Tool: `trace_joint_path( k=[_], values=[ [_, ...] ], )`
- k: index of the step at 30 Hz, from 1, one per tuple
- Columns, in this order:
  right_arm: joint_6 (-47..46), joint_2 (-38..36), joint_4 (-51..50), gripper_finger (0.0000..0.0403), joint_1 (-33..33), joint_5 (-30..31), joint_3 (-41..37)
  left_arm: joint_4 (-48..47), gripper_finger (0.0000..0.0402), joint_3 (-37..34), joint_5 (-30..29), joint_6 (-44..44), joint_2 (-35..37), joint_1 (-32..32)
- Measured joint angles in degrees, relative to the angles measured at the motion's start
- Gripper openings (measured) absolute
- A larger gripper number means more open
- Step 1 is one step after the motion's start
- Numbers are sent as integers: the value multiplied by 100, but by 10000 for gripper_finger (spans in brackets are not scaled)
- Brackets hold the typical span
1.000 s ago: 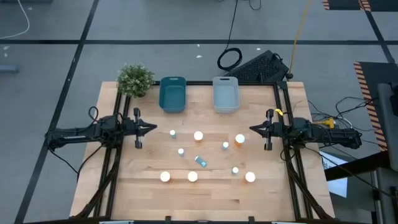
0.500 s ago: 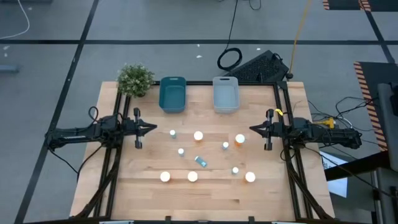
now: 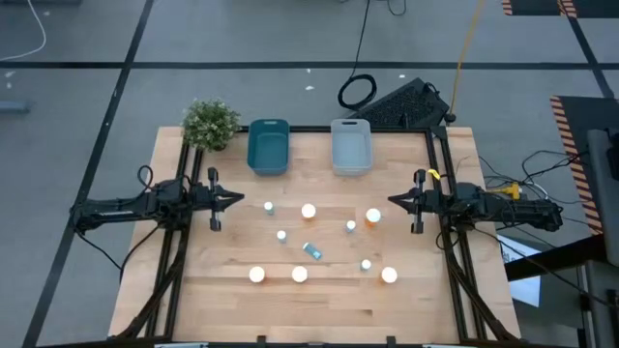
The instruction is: Pick and place medicine bottles into bin by pill shape (circle, oval)
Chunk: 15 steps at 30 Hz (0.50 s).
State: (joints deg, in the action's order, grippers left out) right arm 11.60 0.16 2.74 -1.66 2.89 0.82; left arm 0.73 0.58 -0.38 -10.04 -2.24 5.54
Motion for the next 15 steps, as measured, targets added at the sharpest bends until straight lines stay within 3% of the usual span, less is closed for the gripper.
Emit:
trace_joint_path(
  k=[15],
  values=[
    [0,2,-1,0,1,-1,0,365,24,-7,-2,50,0,1]
  ],
)
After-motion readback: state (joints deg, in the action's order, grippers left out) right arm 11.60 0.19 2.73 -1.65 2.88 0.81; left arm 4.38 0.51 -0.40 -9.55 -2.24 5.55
